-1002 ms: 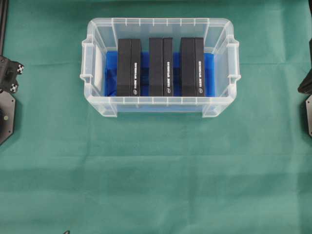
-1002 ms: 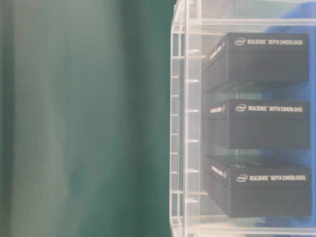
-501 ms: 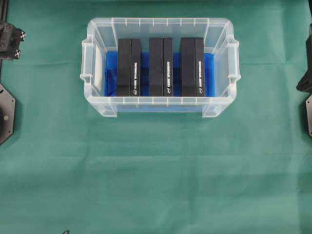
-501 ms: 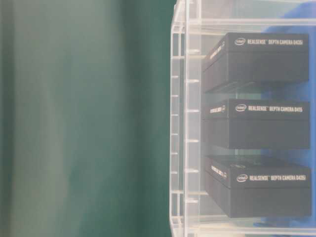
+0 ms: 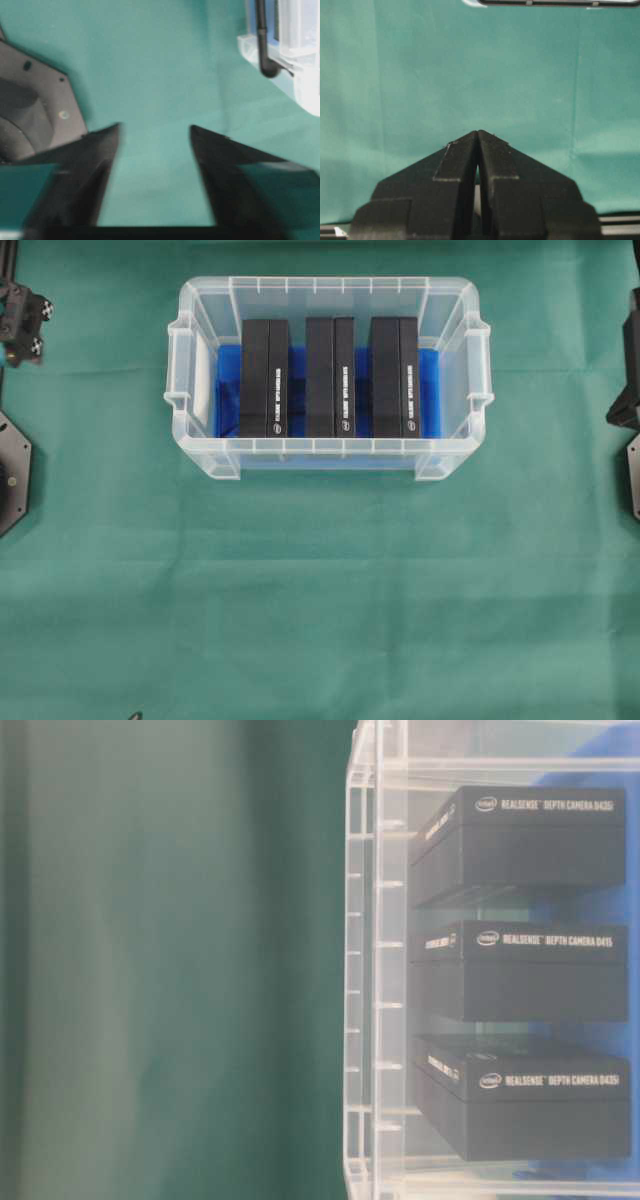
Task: Take the box out of the case with the left arm.
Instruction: 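Raise the left gripper from rest and open it, then move the open left gripper over the middle black box in the case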
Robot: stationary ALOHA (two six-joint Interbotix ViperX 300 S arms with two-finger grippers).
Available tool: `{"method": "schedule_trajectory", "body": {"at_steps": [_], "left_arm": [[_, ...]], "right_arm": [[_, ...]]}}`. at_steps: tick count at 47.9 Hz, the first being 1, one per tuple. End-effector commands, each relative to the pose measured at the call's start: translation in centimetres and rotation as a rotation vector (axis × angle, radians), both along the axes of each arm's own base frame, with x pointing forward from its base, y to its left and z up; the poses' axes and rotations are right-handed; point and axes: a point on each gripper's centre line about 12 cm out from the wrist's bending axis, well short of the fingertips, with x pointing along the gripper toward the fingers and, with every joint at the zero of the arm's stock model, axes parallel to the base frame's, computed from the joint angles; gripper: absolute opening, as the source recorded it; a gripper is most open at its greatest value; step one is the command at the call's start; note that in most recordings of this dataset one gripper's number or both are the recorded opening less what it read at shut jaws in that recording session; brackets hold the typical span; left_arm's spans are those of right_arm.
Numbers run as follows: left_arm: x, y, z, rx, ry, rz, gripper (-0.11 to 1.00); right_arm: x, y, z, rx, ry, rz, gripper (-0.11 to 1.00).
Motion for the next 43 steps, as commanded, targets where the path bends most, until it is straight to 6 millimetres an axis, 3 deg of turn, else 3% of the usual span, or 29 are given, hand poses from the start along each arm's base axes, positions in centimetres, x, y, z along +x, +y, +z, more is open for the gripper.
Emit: {"method": "schedule_trajectory", "body": {"at_steps": [1, 5, 7, 31, 43], "left_arm": [[0.0, 0.2, 0.4, 0.015, -0.014, 0.005, 0.77], [0.0, 0.2, 0.4, 0.016, -0.015, 0.006, 0.95], [-0.1, 0.1, 0.4, 0.014, -0.017, 0.007, 0.98], [0.1, 0.1, 0.3, -0.008, -0.007, 0.036, 0.97], [1.6, 0.6, 0.2, -0.021, 0.014, 0.041, 0.97]], "right_arm": [[0.3, 0.0, 0.8, -0.002, -0.025, -0.003, 0.03], [0.3, 0.0, 0.8, -0.002, -0.026, -0.003, 0.03], [0.3, -0.1, 0.8, -0.004, -0.026, -0.003, 0.03], [0.3, -0.1, 0.8, -0.005, -0.026, -0.004, 0.03], [0.3, -0.1, 0.8, -0.005, -0.025, -0.005, 0.03]]}}
